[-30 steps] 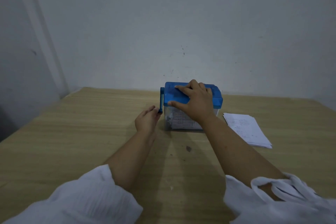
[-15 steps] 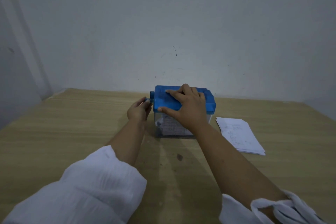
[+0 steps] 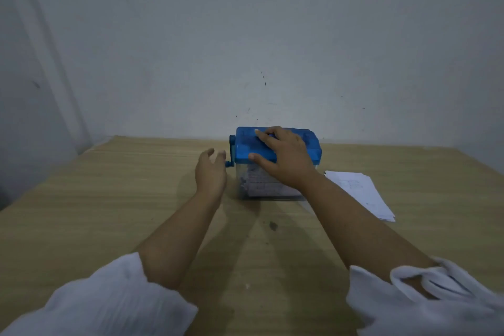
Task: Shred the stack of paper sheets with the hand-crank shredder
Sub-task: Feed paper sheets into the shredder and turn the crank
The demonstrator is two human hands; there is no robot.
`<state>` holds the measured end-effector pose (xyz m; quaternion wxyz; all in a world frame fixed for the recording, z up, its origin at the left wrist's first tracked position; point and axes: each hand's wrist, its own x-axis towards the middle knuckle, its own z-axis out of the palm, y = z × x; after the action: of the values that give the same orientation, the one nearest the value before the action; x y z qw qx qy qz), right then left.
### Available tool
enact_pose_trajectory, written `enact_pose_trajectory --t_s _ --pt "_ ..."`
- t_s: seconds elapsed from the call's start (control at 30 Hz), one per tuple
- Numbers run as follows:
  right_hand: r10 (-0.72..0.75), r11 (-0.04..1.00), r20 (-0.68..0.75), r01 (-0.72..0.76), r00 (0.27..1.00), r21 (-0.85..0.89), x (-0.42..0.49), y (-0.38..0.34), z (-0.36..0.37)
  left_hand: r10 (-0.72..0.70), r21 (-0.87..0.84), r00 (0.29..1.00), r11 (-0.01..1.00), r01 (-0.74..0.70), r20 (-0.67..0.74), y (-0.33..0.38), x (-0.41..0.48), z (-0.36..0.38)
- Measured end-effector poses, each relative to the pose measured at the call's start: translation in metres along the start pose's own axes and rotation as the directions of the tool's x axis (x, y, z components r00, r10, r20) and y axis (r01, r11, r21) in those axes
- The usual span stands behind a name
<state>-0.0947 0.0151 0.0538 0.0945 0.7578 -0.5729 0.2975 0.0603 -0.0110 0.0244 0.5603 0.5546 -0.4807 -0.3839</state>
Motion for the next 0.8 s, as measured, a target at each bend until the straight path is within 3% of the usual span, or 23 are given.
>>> enact_pose_trajectory --t_s 0.07,0.17,0.23,0.3,0.4,0.57,0.67,0.73,0.8 --pt "0.011 0.978 -0.043 -0.002 0.999 0.211 -0.006 0.006 -0.011 0.239 0.010 0.968 0.971 -0.239 -0.071 0.011 -0.015 0.000" --pt "0.099 0.959 -0.288 -0.013 0.952 0.284 -0.024 0.026 -0.024 0.544 0.006 0.838 0.839 -0.545 -0.039 0.018 -0.036 0.006" --pt "0.218 0.937 -0.386 -0.081 0.897 0.340 -0.039 0.045 -0.030 0.652 -0.030 0.758 0.758 -0.651 0.025 0.019 -0.053 0.017" --pt "0.342 0.900 -0.362 -0.191 0.867 0.392 -0.054 0.065 -0.035 0.698 -0.070 0.707 0.715 -0.695 0.117 0.018 -0.071 0.031" --pt "0.458 0.862 -0.290 -0.339 0.840 0.377 -0.084 0.095 -0.034 0.685 -0.106 0.658 0.713 -0.693 0.311 0.008 -0.099 0.062" --pt "0.576 0.812 -0.211 -0.523 0.790 0.257 -0.127 0.131 -0.014 0.529 -0.033 0.580 0.756 -0.654 0.620 -0.018 -0.119 0.113" --pt "0.655 0.755 -0.197 -0.618 0.730 0.220 -0.135 0.137 -0.017 0.438 0.092 0.543 0.713 -0.695 0.716 -0.029 -0.114 0.129" --pt "0.727 0.687 -0.170 -0.701 0.666 0.190 -0.136 0.137 -0.019 0.305 0.220 0.550 0.688 -0.692 0.777 -0.035 -0.111 0.137" --pt "0.795 0.605 -0.133 -0.786 0.591 0.126 -0.134 0.139 -0.019 0.183 0.338 0.528 0.587 -0.735 0.830 -0.039 -0.110 0.143"
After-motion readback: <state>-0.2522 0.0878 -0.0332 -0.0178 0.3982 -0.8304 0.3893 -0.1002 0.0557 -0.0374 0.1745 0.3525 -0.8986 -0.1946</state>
